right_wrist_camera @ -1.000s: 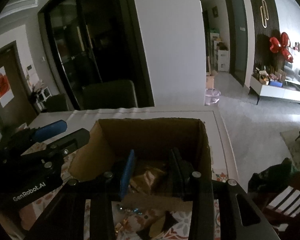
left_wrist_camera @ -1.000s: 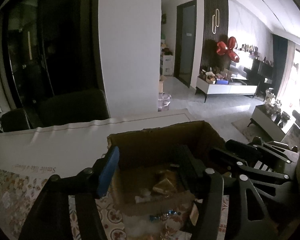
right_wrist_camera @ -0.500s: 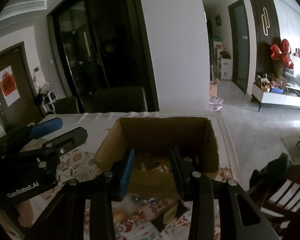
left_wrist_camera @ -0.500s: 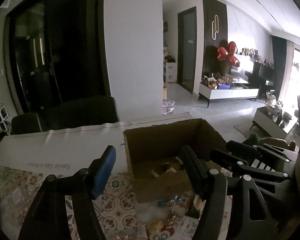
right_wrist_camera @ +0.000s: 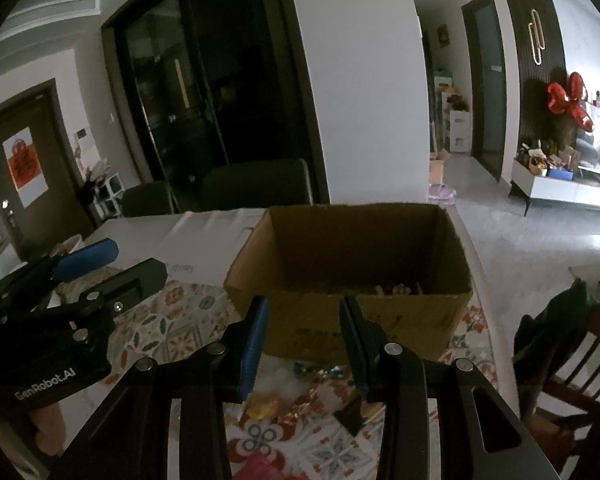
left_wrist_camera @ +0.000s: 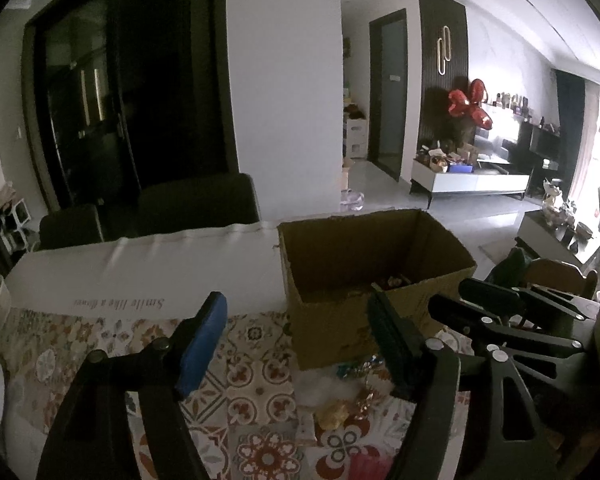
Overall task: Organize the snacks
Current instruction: 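Withdraw both open tools from the box back toward the table snacks, then grasp the white bar packet with the left tool while the right tool grasps a gold foil candy, then carry the white bar packet with the left tool while the right tool carries the candy into the box, then open both tools inside the box to drop the packet and candy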
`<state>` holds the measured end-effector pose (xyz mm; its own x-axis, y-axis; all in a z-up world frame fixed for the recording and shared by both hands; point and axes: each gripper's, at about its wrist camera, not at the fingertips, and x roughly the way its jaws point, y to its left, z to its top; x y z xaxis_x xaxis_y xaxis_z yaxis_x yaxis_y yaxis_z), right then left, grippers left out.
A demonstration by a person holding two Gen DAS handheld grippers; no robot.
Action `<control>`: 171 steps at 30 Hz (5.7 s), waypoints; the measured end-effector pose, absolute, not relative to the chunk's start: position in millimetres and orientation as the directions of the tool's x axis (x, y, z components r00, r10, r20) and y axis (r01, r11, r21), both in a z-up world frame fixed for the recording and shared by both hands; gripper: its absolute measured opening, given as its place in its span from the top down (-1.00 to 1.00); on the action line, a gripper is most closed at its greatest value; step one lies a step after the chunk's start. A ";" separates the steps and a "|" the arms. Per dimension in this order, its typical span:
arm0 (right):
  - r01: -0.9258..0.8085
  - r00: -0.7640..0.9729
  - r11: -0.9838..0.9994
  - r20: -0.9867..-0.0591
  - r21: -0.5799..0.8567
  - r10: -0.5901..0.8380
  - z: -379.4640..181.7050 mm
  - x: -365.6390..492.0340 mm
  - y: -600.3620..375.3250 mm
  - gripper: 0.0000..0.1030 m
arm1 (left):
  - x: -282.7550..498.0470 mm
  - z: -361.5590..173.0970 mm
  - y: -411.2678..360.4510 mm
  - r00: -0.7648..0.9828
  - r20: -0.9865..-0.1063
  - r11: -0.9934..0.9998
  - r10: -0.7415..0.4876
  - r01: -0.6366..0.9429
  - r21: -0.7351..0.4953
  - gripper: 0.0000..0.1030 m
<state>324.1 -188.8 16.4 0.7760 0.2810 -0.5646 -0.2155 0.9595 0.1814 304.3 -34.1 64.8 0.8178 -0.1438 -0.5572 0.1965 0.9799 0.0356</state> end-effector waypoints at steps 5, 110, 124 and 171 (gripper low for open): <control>-0.220 0.769 0.958 -0.572 0.182 0.285 8.8 319.1 -181.0 0.26 | 298.7 55.5 -28.6 0.809 -0.572 0.981 -0.138 0.189 0.030 -0.42; -0.188 0.578 0.965 -0.773 0.183 0.259 -128.5 346.1 -147.3 0.47 | 322.6 -97.6 -33.4 0.596 -0.796 0.984 -0.104 0.178 0.005 0.63; -0.208 0.662 0.955 -0.689 0.210 0.295 -73.6 308.5 -162.4 0.47 | 289.9 -36.3 -41.4 0.695 -0.703 0.978 -0.153 0.207 -0.009 0.63; -0.193 0.839 0.964 -0.479 0.182 0.258 37.6 362.9 -225.1 0.47 | 359.6 66.1 -98.4 0.828 -0.533 0.964 -0.173 0.253 0.080 0.63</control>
